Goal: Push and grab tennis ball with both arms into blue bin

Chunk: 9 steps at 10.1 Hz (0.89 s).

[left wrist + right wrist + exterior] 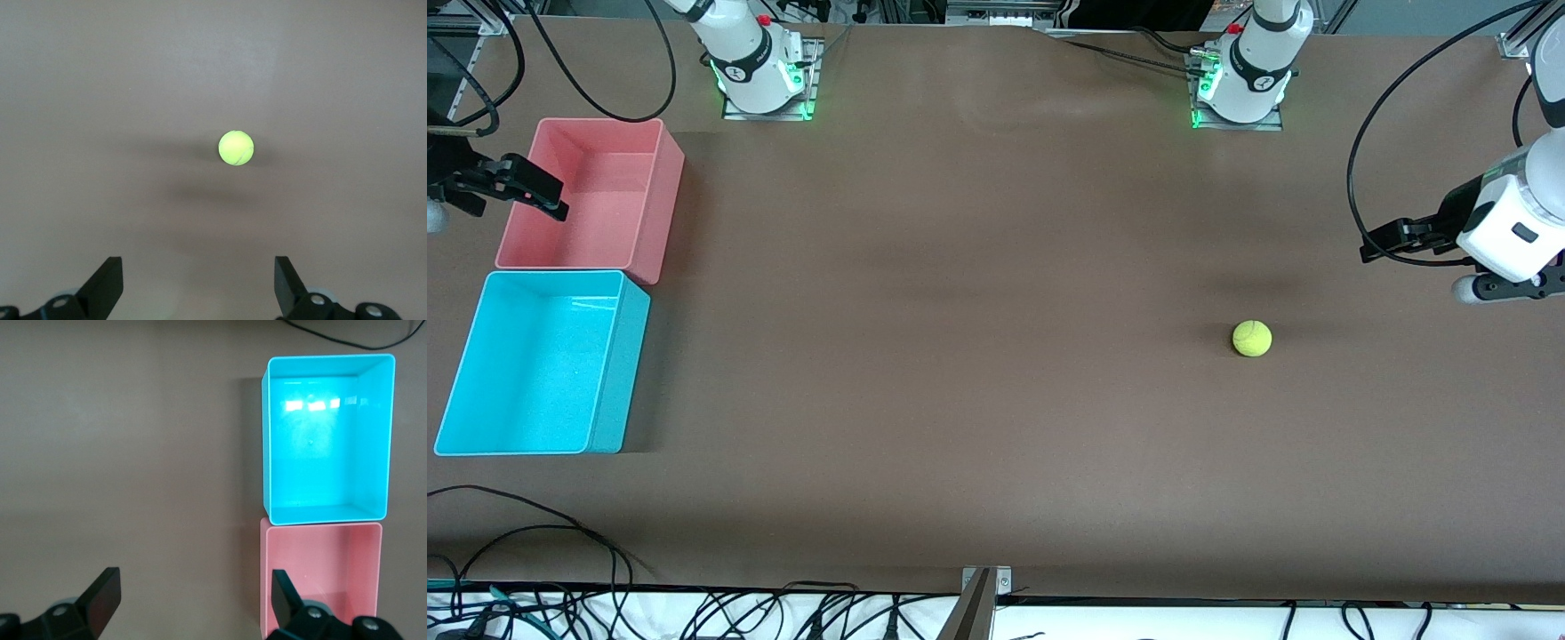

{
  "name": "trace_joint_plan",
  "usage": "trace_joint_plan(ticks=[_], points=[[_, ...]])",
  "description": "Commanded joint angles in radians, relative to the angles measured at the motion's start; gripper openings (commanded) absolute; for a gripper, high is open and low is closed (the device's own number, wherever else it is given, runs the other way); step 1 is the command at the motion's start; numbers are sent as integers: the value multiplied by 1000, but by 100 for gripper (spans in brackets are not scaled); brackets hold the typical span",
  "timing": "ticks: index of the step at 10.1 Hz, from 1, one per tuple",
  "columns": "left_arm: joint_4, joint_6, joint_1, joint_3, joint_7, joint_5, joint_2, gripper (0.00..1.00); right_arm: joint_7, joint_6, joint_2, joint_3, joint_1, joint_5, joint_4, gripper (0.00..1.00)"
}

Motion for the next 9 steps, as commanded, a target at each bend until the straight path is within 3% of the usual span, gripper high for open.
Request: trace_joint_plan(ticks=[1, 9], points=[[34, -11, 5, -6, 4, 21, 18, 100, 13, 16, 8, 1, -5, 0, 19, 100], [34, -16, -1, -9, 3, 21, 18, 100, 7, 4, 20, -1, -3, 8, 20, 100]])
